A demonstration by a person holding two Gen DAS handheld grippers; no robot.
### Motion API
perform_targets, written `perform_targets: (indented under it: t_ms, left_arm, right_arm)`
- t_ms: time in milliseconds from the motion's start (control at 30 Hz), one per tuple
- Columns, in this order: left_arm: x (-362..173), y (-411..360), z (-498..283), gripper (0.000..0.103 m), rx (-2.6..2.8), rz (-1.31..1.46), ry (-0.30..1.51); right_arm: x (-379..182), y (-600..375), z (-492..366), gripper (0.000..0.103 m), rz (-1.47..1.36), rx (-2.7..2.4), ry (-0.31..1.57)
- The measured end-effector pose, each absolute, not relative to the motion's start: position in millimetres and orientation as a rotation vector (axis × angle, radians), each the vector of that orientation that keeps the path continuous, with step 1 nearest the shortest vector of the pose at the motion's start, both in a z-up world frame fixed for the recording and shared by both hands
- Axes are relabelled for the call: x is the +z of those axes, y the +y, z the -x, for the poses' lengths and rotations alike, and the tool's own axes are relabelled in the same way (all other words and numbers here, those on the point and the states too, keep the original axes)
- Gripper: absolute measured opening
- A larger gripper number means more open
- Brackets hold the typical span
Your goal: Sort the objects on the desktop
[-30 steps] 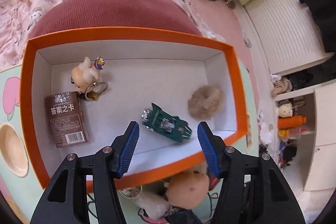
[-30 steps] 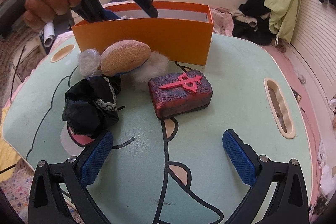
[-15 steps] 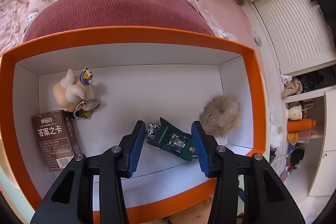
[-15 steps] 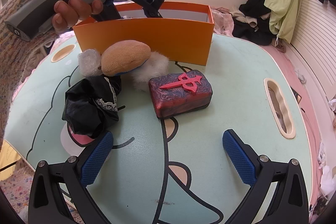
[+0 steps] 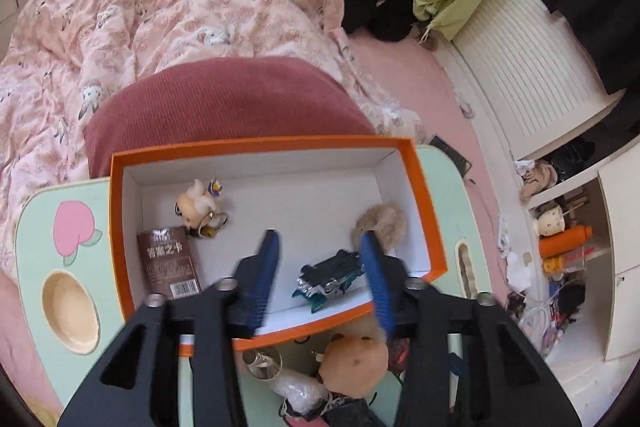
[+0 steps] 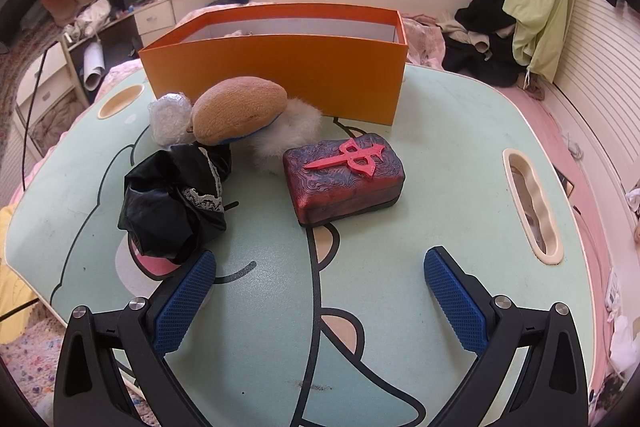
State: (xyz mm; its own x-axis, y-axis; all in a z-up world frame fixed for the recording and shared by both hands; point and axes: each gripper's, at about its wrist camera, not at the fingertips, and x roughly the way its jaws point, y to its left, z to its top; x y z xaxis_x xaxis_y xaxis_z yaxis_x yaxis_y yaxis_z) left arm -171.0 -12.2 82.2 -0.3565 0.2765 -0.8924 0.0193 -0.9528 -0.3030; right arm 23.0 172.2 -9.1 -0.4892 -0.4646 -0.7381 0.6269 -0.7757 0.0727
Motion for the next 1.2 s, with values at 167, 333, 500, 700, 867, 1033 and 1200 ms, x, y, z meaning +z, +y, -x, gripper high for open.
perform_targets:
  t_ms: [167,333,500,700,867,1033,1200]
  left_arm:
    - [39.5,-2.7,192.9,0.074,2.21,1.92,-0.436]
    - [9.0,10.0,211.2,0.076,2.128,2.016,-0.37]
    - [14.4,11.4,217.1,0.018,2.284,1.937,-0.207]
    - [21.7,-2.5,217.9,0.005,2.358,1.895,-0.156]
    - [36.8,2.8,216.6,0.035,2.185,1.893,-0.226]
    - [35.1,24.0,217.0,0.038,2.042,1.946,-0.031]
    - [17.9,21.3,225.3,0.048,1.999,1.995,0.043]
  right_arm:
    - [-9.7,172.7,-22.9,0.103,-1.031,-2.253,0.271]
    - [-9.5,172.4,-23.1,0.103,-1.03,-2.252,0.271]
    - [-9.1,172.6,-23.7,0.103,-1.03,-2.251,0.272]
    - [-9.6,172.6,-22.3,0.103,-1.03,-2.251,0.272]
    - [-10.1,173.1,-22.7,0.103,-1.03,-2.251,0.272]
    - [-10.1,173.0,-22.6,0.103,-1.029,-2.25,0.272]
    - [-10.0,172.3,-22.6,0.103,-1.027,-2.25,0.273]
